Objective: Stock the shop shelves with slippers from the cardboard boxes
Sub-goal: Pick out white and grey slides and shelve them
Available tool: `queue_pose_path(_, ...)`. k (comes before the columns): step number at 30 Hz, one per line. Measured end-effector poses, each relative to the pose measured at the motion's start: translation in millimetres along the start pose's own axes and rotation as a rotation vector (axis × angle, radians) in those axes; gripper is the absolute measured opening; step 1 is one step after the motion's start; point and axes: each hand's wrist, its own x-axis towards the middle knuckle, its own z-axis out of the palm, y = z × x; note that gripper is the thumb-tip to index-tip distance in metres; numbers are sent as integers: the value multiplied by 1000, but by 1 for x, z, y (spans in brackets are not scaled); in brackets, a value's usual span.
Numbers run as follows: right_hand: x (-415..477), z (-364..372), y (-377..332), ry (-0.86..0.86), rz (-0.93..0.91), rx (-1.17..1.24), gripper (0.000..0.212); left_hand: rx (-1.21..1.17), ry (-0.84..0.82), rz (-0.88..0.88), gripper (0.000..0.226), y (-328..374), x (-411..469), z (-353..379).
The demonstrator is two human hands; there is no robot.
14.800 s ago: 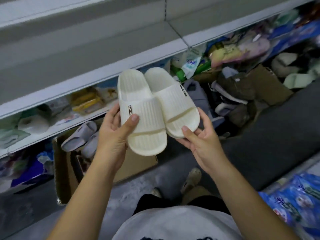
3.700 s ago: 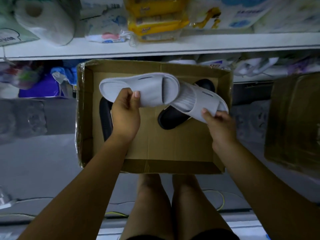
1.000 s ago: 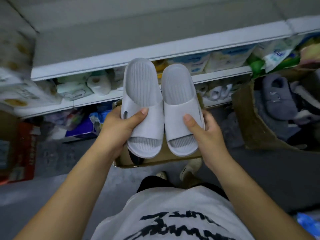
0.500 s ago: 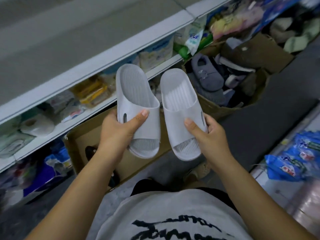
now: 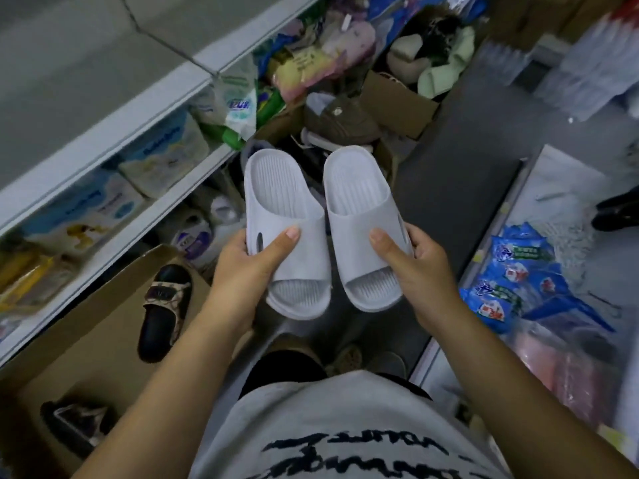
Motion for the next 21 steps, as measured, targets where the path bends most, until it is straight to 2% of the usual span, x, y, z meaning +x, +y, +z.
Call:
queue_pose_path(5,29,-60,6,153,32,48,60,58,-58,-34,41,3,22,72)
queue_pose_path(8,42,-89,9,201,65,71,53,100,-99,-53,32,10,43,108)
queue_pose_path(17,124,-180,-10,410,77,94,59,173,-278,-31,21,38,144,228)
queue_pose_path(21,181,-217,-33,479,99,89,62,200,-327,-48,36,65,200,279)
